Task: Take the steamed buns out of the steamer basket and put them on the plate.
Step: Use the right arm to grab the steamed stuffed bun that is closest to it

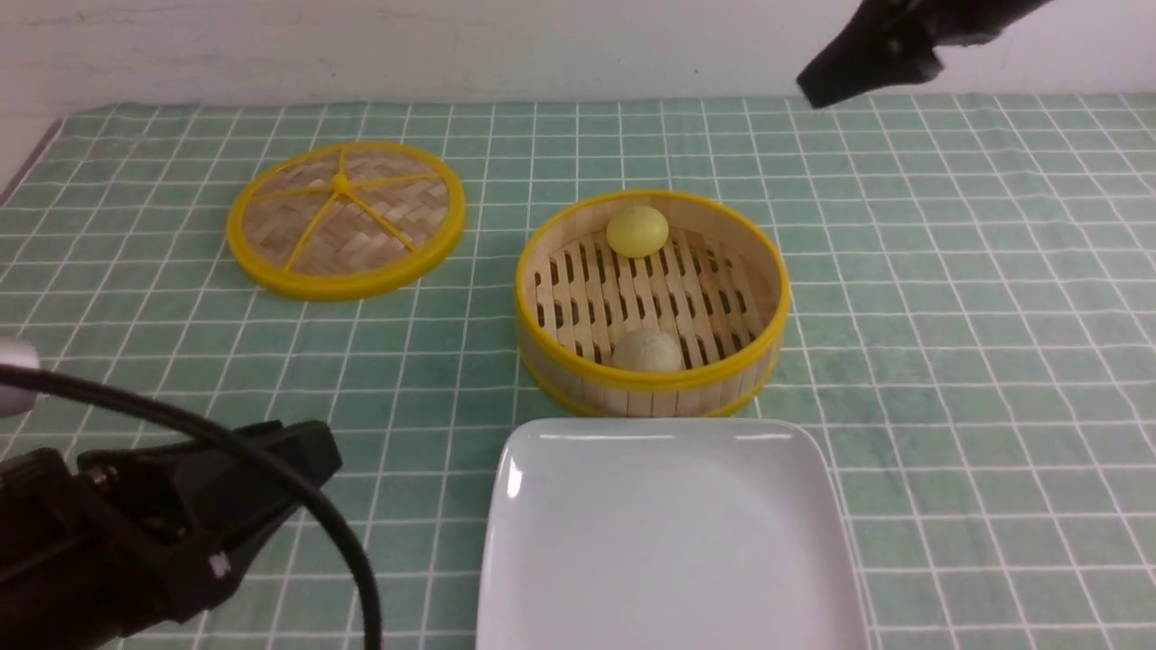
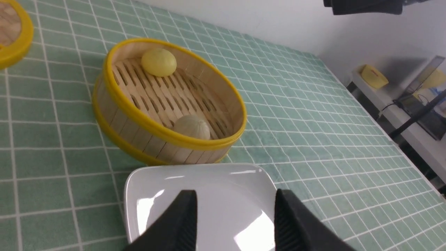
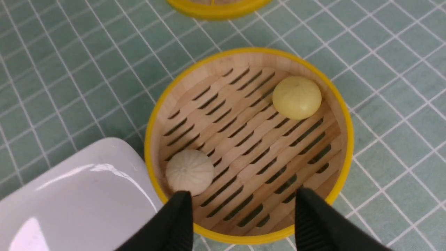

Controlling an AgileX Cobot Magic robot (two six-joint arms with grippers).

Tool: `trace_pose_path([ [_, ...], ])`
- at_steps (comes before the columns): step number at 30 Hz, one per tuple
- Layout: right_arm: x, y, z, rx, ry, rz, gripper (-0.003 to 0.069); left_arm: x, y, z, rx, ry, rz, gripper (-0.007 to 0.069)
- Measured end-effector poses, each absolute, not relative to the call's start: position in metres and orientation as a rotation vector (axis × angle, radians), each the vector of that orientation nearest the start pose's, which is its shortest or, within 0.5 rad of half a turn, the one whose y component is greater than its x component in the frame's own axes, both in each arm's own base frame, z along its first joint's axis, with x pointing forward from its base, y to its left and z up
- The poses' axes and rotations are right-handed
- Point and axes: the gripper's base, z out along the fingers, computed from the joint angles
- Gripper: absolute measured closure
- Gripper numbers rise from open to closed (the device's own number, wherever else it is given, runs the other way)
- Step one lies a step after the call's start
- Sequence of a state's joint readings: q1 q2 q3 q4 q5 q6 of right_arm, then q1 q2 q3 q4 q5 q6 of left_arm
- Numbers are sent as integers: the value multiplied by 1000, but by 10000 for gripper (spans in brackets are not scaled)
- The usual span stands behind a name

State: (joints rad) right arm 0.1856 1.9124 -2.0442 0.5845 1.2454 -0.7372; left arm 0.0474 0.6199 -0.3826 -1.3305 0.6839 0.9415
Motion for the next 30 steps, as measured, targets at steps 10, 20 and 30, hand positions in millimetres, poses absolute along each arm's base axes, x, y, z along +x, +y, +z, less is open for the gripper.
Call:
trace_pose_path([
  [10,417,180,337,-1178,2232,527,299,125,-51,271,150,1965,-799,292],
  [20,438,199,306,-1166,2193,435,321,142,-52,297,217,1908,-781,292],
  [30,460,203,281,-1090,2154,377,321,176,-56,318,315,1925,-847,292],
])
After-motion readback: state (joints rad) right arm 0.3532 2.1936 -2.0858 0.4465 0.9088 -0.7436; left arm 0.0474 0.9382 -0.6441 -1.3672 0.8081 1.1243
